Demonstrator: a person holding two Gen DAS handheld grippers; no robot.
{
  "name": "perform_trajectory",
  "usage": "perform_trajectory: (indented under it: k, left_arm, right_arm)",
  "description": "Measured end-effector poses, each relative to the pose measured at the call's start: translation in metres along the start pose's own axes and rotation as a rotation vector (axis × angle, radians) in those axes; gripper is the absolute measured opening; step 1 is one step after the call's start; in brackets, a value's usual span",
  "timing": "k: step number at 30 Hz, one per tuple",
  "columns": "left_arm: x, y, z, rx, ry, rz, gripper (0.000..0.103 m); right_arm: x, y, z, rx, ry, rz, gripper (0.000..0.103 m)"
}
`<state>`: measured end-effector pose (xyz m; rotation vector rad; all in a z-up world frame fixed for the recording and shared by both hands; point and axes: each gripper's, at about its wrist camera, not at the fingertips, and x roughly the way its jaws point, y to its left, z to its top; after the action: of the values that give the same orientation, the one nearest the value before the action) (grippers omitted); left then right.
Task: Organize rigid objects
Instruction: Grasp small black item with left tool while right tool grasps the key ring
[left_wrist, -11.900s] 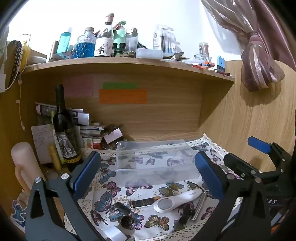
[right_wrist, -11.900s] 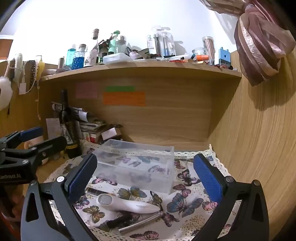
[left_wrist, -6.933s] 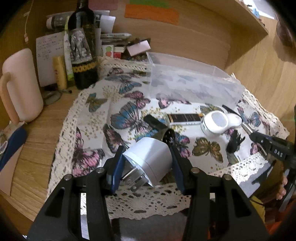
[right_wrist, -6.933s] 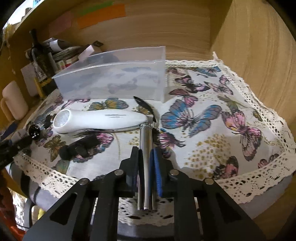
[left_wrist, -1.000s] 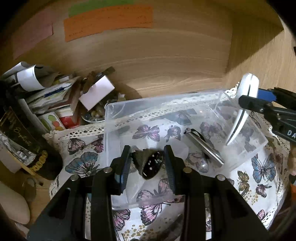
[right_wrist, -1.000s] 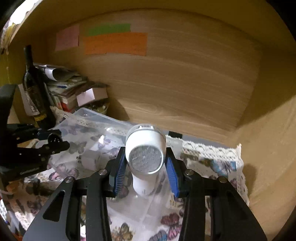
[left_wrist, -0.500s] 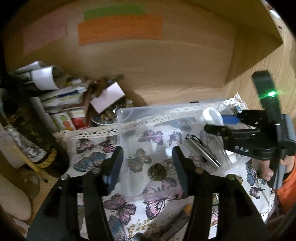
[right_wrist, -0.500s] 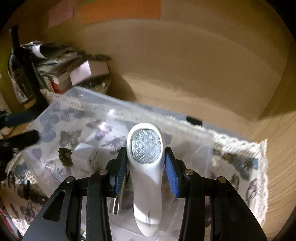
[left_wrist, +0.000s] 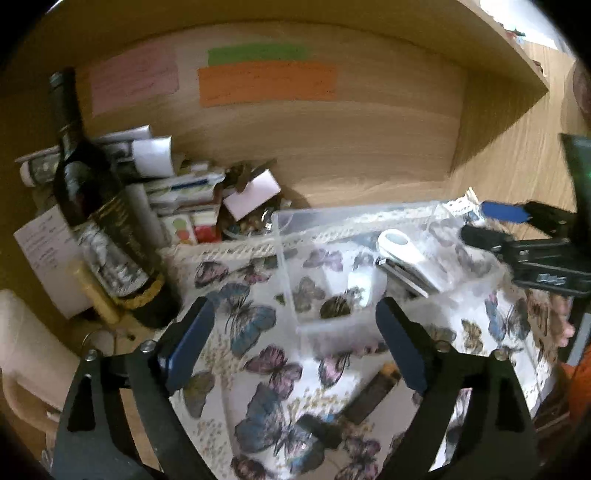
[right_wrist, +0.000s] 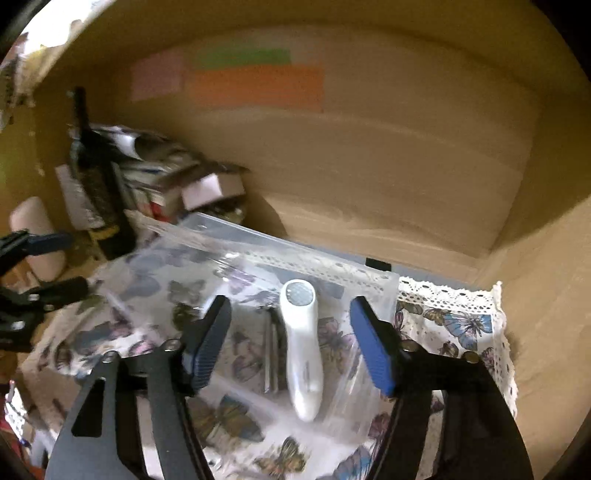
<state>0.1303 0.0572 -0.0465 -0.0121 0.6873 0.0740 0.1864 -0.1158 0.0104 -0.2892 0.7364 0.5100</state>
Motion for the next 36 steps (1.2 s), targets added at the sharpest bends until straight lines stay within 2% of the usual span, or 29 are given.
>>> perform_trajectory:
  k: [3,5,8,12,16,21,23,25,27,29,31,32,34,36]
  left_arm:
    - [-0.004,0.001,-0.015,0.001,0.024,0.005,0.095]
    - [-0.007,0.001,-0.025,0.01,0.034,0.012,0.096]
    - [-0.006,0.001,-0.043,0.011,0.068,0.019,0.097]
    - [0.003,0.0,-0.065,0.007,0.147,-0.002,0.097]
    - [0.014,0.0,-0.08,-0.023,0.222,-0.083,0.097]
    - [0.022,-0.007,-0.086,-0.006,0.247,-0.089,0.097]
    - [0.025,-0.011,-0.086,0.01,0.249,-0.076,0.091]
    - [0.032,-0.015,-0.087,0.029,0.274,-0.071,0.075]
    - [0.037,-0.017,-0.091,0.037,0.297,-0.079,0.068]
    - [0.037,-0.019,-0.093,0.058,0.277,-0.065,0.065]
    - [0.035,-0.022,-0.094,0.073,0.264,-0.082,0.048]
    - [0.035,-0.022,-0.094,0.076,0.259,-0.085,0.044]
    - [0.034,-0.023,-0.094,0.074,0.25,-0.095,0.034]
    - [0.033,-0.021,-0.094,0.063,0.245,-0.102,0.032]
  right_arm:
    - [-0.016,0.004,-0.01,0.004,-0.009,0.018,0.072]
    - [-0.023,0.007,-0.022,0.009,0.0,0.039,0.079]
    - [-0.024,0.014,-0.042,0.009,0.033,0.033,0.081]
    - [-0.014,0.022,-0.07,0.026,0.106,0.043,0.081]
    - [0.005,0.024,-0.095,0.059,0.211,0.075,0.082]
    - [0.023,0.028,-0.107,0.049,0.313,0.103,0.082]
    - [0.026,0.028,-0.106,0.044,0.313,0.092,0.082]
    - [0.028,0.029,-0.104,0.042,0.312,0.088,0.082]
    - [0.031,0.032,-0.103,0.04,0.307,0.078,0.082]
    - [0.03,0.036,-0.103,0.017,0.293,0.062,0.073]
    - [0.028,0.038,-0.103,0.005,0.28,0.074,0.063]
    - [0.029,0.042,-0.102,0.004,0.276,0.07,0.059]
    - [0.029,0.041,-0.102,0.01,0.273,0.072,0.059]
    - [0.03,0.039,-0.102,0.009,0.269,0.069,0.059]
